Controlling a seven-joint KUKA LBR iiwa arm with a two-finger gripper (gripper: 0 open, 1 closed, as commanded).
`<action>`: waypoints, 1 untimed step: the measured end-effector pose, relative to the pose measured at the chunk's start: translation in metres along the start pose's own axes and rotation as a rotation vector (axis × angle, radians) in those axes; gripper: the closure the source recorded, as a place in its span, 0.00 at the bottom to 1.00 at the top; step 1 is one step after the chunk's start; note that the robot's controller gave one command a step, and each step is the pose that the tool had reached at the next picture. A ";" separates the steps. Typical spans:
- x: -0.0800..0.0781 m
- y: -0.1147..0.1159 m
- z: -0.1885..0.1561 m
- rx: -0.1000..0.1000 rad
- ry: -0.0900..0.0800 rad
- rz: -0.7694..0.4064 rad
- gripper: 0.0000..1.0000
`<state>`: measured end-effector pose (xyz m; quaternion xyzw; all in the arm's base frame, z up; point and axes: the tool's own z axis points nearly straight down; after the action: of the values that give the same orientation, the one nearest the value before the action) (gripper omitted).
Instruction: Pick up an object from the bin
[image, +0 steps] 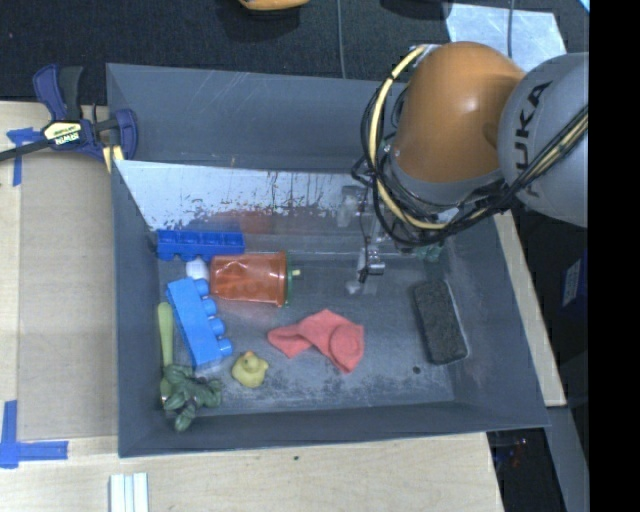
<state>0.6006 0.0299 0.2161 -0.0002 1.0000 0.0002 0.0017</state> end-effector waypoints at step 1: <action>-0.011 0.031 0.068 -0.001 -0.005 0.029 0.00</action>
Offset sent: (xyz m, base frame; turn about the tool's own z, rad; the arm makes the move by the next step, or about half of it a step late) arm 0.0216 0.0379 -0.1176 0.0522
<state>0.6115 0.0608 0.1484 0.0145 0.9999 0.0007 0.0043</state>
